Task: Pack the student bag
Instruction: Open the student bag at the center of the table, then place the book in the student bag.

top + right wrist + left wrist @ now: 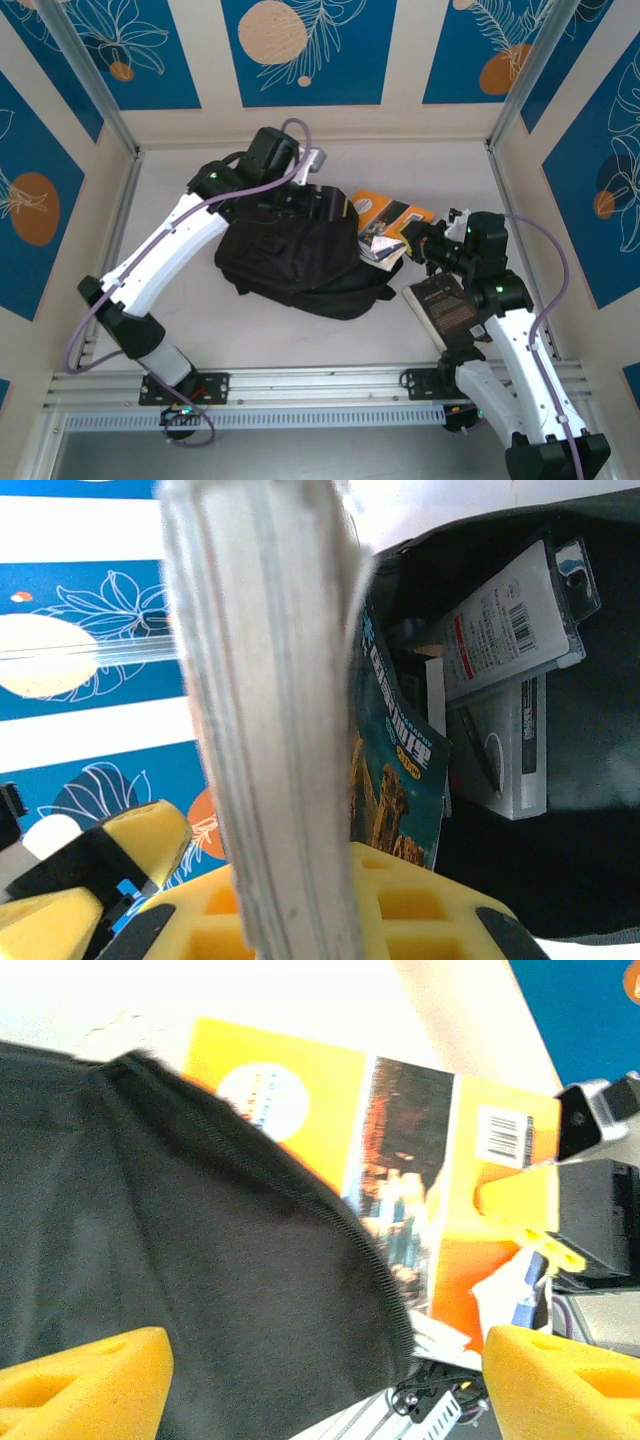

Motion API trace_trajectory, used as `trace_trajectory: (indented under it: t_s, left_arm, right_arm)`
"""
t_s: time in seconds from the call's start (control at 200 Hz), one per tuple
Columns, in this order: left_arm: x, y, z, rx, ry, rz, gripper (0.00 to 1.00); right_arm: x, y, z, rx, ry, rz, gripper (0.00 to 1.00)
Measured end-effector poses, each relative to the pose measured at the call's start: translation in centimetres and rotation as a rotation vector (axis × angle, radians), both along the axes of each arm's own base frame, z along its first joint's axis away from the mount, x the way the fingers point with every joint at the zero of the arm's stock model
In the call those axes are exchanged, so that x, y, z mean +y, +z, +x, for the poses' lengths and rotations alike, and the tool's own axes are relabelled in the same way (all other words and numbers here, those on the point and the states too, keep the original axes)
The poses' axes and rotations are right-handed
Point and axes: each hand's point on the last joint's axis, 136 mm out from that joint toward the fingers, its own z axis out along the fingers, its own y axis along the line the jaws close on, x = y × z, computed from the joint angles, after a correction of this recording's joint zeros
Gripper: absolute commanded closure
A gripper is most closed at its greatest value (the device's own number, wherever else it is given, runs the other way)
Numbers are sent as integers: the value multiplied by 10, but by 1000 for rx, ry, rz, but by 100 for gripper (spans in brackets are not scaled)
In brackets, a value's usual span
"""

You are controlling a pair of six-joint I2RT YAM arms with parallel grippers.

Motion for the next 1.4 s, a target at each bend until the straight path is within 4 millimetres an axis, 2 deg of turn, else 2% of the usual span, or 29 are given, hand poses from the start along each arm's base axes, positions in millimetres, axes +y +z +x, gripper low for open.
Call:
trace_trajectory:
  t_s: [0.09,0.205,0.31,0.41,0.495,0.705,0.845,0.965,1.165,1.4]
  left_arm:
    - [-17,-7,-3,40,-3,18,18]
    - [-31,-33,-6,131,17,86,18]
    - [-36,-56,-12,202,29,137,18]
    - [-40,-65,-16,236,40,151,22]
    - [-41,-66,-17,250,49,152,36]
    - [-38,-63,-16,241,65,161,100]
    - [-22,-49,-6,197,86,176,100]
    - [4,-39,2,174,124,191,100]
    - [46,-14,6,124,157,188,100]
    - [61,-1,3,91,135,173,100]
  right_arm:
    - [1,1,-1,-4,6,2,100]
    - [1,3,-2,-9,10,5,100]
    - [2,5,-3,-18,12,7,100]
    - [3,5,-4,-20,17,7,100]
    - [4,5,-5,-21,22,7,100]
    - [5,4,-8,-28,34,-12,100]
    - [2,5,-17,-31,65,-98,100]
    - [-2,8,-27,-50,93,-178,100]
    - [-3,-7,-39,-9,137,-235,100]
    - [3,-14,-43,19,190,-229,100]
